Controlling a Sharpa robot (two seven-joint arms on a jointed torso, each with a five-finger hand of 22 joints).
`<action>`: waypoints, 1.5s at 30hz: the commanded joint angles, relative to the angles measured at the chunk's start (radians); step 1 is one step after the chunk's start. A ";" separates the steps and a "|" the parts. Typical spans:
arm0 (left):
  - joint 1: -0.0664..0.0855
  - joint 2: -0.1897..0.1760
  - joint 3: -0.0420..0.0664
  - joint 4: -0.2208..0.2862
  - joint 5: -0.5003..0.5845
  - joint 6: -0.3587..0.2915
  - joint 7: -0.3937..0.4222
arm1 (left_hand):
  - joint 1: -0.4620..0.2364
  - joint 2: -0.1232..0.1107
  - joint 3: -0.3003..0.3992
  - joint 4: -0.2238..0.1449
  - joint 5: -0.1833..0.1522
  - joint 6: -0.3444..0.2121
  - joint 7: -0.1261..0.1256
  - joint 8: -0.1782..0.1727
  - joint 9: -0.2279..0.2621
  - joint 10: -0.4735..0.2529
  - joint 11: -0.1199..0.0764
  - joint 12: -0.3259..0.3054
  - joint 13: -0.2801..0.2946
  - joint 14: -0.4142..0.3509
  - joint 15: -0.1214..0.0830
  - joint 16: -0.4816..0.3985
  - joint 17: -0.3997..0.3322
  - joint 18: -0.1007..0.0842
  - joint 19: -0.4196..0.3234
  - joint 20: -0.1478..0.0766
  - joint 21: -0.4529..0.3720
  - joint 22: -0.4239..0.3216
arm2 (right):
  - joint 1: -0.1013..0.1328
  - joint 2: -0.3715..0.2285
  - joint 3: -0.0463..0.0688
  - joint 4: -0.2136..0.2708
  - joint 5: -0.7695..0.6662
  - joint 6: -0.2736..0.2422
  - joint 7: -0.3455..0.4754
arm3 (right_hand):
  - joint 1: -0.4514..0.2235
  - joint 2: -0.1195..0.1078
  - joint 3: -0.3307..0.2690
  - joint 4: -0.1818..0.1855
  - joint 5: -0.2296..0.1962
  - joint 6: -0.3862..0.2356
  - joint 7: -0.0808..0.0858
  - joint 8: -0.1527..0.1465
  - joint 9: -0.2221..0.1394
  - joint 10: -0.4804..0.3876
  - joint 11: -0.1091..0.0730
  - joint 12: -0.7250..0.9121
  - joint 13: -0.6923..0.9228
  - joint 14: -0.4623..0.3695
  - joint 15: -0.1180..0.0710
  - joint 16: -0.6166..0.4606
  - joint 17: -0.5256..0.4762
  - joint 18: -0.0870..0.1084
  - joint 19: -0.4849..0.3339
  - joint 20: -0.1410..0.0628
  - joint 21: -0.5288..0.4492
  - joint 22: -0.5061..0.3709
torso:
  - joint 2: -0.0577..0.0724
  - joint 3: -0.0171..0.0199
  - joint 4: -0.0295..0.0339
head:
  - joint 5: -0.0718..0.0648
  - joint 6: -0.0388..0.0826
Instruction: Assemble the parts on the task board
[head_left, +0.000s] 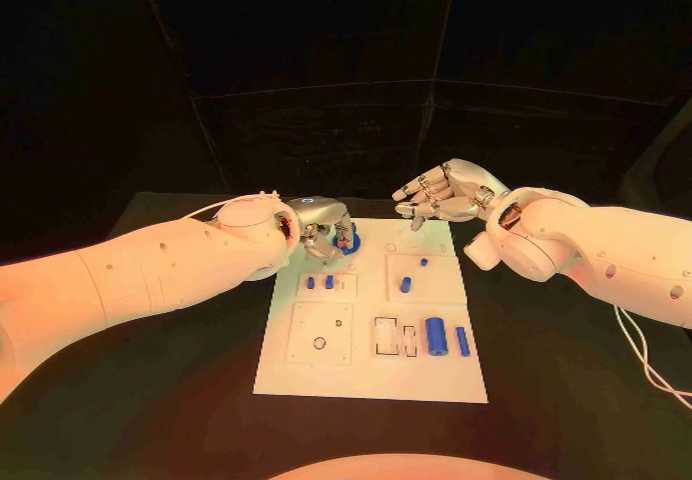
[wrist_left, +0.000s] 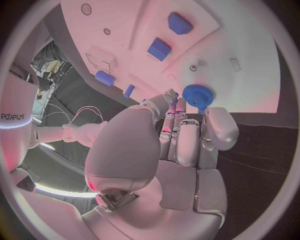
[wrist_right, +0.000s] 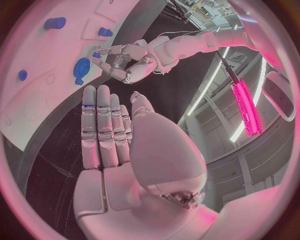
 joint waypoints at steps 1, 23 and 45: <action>0.003 -0.025 0.005 0.019 0.029 -0.004 -0.004 | -0.012 0.000 0.006 0.000 0.001 0.008 -0.001 -0.005 -0.001 0.009 0.003 -0.005 -0.002 0.025 -0.005 0.004 -0.002 -0.015 0.007 0.001 0.005 0.002 | 0.002 -0.001 0.001 0.000 0.000 0.005 0.011 | 0.005 0.004 0.006 0.000 0.001 -0.009 0.002 0.007 0.000 -0.005 0.000 0.007 0.002 -0.005 0.001 -0.005 0.001 0.001 -0.006 -0.002 -0.003 -0.001 | 0.001 0.0000 -0.0001 | 0.000 -0.001; -0.003 -0.066 0.008 0.017 0.036 0.091 -0.036 | -0.036 -0.013 0.005 0.004 0.000 0.014 -0.003 -0.014 -0.001 0.021 0.001 -0.020 -0.001 0.024 -0.006 0.001 -0.012 -0.016 0.009 0.001 0.008 0.008 | 0.002 0.000 0.000 -0.004 0.000 0.008 0.011 | 0.005 0.004 0.006 0.000 0.001 -0.009 0.002 0.007 0.000 -0.005 0.000 0.007 0.002 -0.005 0.001 -0.005 0.001 0.001 -0.006 -0.002 -0.003 -0.001 | 0.002 -0.0005 -0.0028 | 0.003 -0.007; -0.012 -0.049 0.007 0.000 0.037 0.117 -0.025 | -0.042 -0.015 0.003 0.006 0.000 0.017 -0.005 -0.016 -0.001 0.026 0.000 -0.022 0.000 0.024 -0.007 -0.001 -0.016 -0.016 0.008 0.000 0.007 0.007 | 0.002 0.002 0.000 -0.004 0.000 0.008 0.011 | 0.005 0.005 0.006 0.001 0.002 -0.009 0.002 0.008 0.000 -0.006 0.000 0.008 0.002 -0.005 0.001 -0.005 0.002 0.001 -0.006 -0.002 -0.004 -0.002 | 0.001 -0.0004 -0.0013 | 0.000 -0.009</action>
